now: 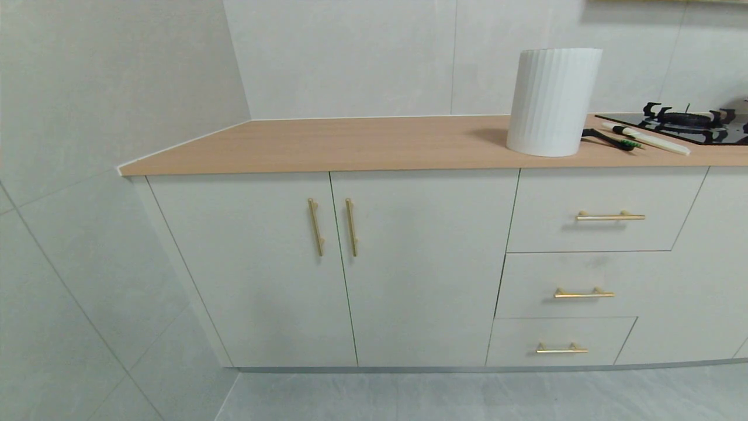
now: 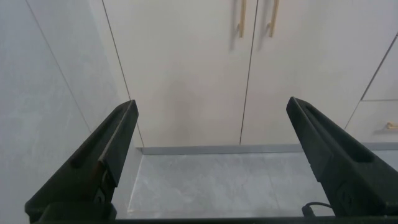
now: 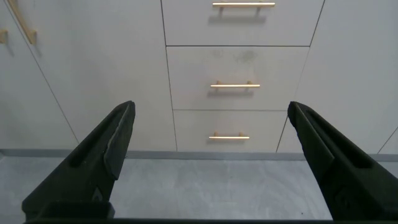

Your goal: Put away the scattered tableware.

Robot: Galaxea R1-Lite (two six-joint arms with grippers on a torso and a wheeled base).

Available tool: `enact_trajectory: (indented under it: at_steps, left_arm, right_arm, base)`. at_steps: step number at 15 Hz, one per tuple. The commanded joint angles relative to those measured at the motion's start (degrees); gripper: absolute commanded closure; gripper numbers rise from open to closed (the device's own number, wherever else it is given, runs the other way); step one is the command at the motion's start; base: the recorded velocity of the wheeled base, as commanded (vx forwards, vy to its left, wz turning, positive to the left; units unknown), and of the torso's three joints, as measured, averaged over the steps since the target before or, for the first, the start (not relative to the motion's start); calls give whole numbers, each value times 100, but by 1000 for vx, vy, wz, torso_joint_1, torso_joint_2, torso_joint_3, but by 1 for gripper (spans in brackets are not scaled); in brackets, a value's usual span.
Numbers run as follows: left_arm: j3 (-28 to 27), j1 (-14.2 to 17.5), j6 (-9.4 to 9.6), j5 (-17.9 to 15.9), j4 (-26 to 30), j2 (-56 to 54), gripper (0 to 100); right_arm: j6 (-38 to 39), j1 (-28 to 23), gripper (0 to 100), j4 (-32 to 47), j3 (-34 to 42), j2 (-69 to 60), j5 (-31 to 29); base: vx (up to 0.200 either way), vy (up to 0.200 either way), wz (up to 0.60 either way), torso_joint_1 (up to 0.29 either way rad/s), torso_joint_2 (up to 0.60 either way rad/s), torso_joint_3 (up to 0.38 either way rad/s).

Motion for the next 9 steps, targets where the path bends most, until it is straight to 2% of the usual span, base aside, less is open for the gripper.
enact_trajectory:
  at_steps: [1, 9]
  left_arm:
    - [0, 1, 11, -4, 2, 2, 0]
    - [0, 1, 11, -4, 2, 2, 0]
  right_arm:
    - [-2, 1, 0, 9, 0, 14, 2]
    - [-2, 1, 0, 9, 0, 14, 2]
  base:
    - [0, 0, 0, 0, 0, 0]
    - [0, -200, 0, 5, 1, 4]
